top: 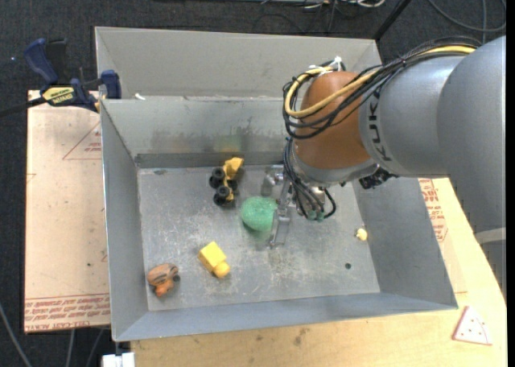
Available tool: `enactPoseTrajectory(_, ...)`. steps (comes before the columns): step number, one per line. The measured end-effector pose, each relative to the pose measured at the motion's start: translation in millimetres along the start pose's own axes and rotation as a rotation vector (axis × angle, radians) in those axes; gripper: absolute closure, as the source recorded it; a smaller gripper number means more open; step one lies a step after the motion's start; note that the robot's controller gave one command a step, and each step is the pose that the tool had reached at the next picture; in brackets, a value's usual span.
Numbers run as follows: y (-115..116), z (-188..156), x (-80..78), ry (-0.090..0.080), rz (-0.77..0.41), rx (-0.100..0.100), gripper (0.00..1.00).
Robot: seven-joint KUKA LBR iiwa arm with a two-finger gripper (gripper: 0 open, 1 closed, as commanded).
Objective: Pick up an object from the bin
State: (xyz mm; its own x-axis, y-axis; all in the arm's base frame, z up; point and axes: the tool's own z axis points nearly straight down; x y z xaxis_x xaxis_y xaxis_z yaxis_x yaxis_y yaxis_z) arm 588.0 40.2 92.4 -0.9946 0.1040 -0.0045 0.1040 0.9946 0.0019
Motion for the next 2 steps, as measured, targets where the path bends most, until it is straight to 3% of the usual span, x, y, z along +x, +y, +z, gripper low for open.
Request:
enactPoseTrajectory(1,11.7,16.0,-7.7,0.002,0.159,0.001,1.00)
enactPoseTrajectory(2,11.7,15.9,-7.7,0.002,0.159,0.001,1.00)
